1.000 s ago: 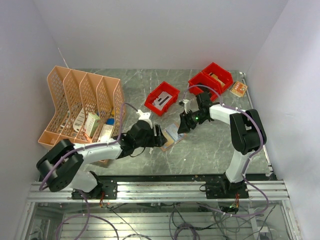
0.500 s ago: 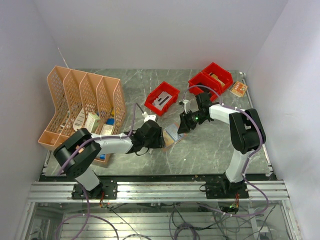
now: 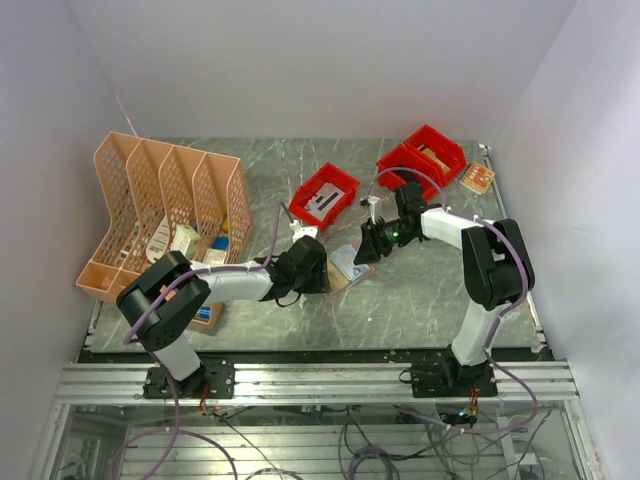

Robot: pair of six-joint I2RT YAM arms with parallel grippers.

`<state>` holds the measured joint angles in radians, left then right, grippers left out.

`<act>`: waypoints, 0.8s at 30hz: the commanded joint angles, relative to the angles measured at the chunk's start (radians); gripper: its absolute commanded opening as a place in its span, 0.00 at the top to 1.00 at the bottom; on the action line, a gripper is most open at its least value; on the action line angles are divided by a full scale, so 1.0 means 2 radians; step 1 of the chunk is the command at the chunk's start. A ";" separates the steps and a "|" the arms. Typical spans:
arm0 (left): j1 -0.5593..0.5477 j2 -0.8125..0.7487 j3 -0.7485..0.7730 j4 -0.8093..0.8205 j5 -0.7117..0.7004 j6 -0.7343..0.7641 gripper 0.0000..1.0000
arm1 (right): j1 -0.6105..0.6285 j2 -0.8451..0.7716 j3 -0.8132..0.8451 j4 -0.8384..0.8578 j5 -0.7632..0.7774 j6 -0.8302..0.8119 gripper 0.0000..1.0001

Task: Put the credit cards into the card holder
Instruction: Turn over the card slot in the card holder.

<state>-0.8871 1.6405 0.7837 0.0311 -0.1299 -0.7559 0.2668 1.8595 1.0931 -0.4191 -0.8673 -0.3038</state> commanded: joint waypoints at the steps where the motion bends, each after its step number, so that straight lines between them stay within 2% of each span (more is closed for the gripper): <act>1: 0.000 0.012 0.017 -0.005 -0.019 0.019 0.45 | -0.003 -0.017 -0.001 0.008 -0.025 0.009 0.65; 14: 0.007 0.016 0.030 -0.013 -0.017 0.038 0.46 | -0.014 -0.010 -0.009 0.028 -0.073 0.037 0.65; 24: 0.013 -0.035 0.004 -0.020 -0.016 0.033 0.41 | -0.015 0.002 -0.007 0.026 -0.097 0.038 0.66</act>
<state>-0.8730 1.6379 0.8135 0.0017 -0.1368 -0.6956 0.2394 1.8538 1.0851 -0.3817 -1.0153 -0.2363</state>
